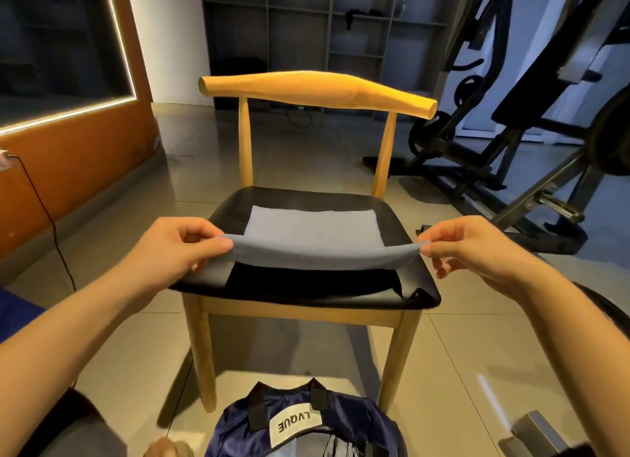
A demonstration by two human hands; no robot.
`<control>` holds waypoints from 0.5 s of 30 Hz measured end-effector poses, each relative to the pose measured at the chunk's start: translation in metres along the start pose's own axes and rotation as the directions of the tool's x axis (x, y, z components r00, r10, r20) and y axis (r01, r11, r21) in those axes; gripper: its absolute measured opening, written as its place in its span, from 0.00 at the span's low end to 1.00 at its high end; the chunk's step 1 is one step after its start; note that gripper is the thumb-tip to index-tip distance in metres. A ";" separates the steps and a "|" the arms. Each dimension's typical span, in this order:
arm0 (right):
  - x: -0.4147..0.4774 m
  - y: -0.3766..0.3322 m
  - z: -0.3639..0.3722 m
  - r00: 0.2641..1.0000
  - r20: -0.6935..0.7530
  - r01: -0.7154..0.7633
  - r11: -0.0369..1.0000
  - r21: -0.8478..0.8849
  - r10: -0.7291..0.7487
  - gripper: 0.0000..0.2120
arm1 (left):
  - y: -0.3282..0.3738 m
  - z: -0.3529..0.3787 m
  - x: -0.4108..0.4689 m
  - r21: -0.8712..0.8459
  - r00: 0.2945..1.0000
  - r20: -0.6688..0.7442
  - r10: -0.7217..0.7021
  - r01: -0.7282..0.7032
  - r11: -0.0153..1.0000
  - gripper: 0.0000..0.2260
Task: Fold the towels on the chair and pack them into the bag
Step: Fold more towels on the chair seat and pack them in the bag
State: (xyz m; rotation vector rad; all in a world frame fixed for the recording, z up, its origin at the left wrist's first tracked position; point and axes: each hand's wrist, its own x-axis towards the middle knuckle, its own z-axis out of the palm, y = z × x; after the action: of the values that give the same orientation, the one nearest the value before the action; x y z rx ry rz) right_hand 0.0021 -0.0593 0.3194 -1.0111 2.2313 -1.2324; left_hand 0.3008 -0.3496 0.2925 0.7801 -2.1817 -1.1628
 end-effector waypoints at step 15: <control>0.175 0.000 0.021 0.961 -0.244 -0.076 0.974 0.213 0.128 0.06 | -0.029 0.054 0.178 -0.453 0.933 -0.098 -0.345 0.267 0.851 0.04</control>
State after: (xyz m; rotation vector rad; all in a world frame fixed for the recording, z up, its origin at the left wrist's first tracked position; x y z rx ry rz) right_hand -0.1003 -0.2025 0.3083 -0.6822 2.2538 -1.5818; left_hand 0.1487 -0.4592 0.2755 1.0088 -1.5986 -1.6010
